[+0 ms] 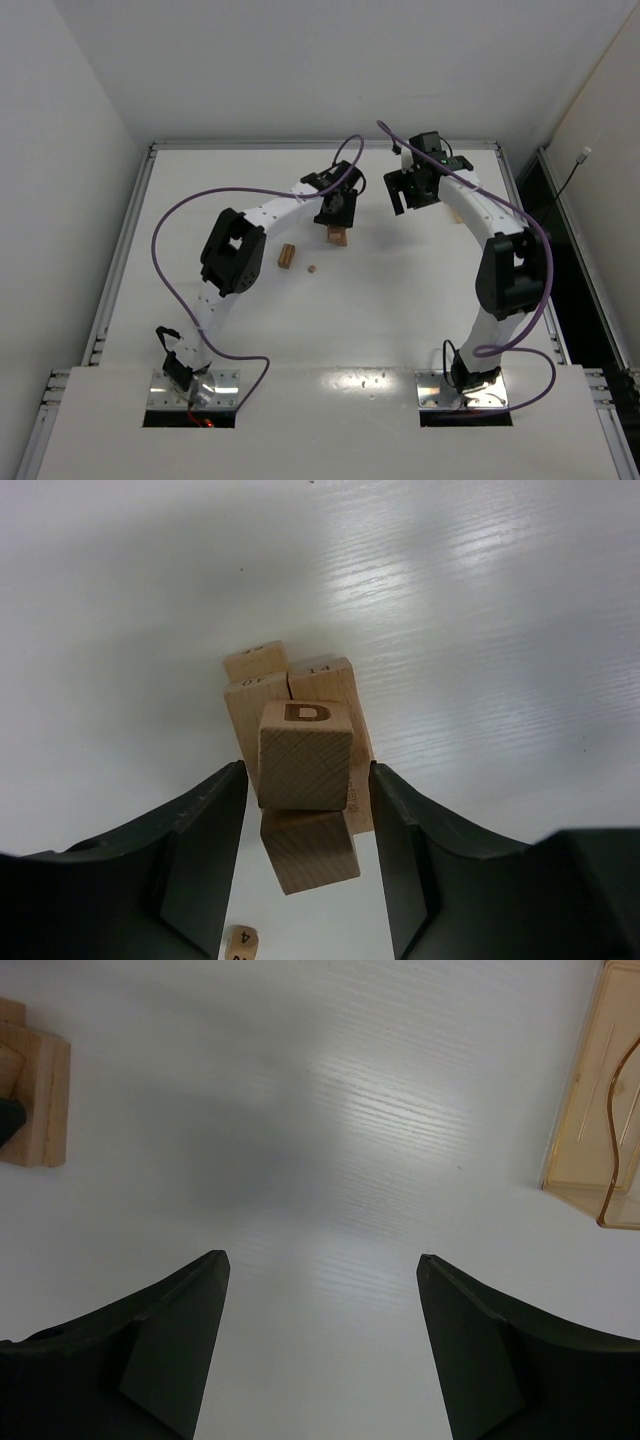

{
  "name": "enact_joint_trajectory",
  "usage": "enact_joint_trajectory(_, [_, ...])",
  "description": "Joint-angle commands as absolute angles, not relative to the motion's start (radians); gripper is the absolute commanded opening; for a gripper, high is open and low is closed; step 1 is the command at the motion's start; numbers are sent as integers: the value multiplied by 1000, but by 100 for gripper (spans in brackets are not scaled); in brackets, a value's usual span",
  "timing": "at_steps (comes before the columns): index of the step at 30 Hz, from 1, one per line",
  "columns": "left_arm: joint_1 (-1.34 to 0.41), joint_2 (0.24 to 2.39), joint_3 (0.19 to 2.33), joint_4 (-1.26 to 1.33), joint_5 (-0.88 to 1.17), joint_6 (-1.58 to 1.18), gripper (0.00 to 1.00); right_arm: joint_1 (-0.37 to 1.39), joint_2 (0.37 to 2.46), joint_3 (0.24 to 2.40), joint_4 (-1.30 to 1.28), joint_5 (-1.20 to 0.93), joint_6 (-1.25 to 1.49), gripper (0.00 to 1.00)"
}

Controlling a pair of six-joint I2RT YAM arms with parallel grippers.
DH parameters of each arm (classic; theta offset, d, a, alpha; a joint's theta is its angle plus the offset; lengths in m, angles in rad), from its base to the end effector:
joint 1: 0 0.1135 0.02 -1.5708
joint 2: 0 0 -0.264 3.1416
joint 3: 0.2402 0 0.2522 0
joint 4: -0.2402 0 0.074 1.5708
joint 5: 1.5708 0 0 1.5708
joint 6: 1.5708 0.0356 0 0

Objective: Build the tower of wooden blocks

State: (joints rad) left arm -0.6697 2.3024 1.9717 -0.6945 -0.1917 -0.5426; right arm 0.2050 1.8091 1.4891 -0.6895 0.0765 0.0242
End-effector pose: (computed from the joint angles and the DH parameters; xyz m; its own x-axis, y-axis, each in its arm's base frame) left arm 0.3994 -0.3076 0.1940 -0.8486 0.0253 -0.5285 0.1094 0.9857 -0.1285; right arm 0.3843 0.0771 0.2572 -0.8325 -0.1484 -0.5337 -0.1430 0.9884 -0.0518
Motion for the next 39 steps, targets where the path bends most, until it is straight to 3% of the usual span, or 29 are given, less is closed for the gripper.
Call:
enact_joint_trajectory(1, [-693,2203,1985,-678,-225,-535,49,201,1805,1522,-680,67,37,73])
enact_joint_trajectory(8, [-693,2002,1925,-669,-316,-526,49,201,1786,1522,-680,67,37,73])
enact_joint_trajectory(20, [-559,1618,1324,-629,-282,-548,50,210,1755,1493,-670,67,28,73])
enact_joint_trajectory(29, [-497,1664,1189,-597,-132,-561,50,219,1746,1473,-661,77,28,73])
enact_joint_trajectory(39, [-506,1838,1337,-618,-74,-571,50,219,1755,1463,-661,77,28,73])
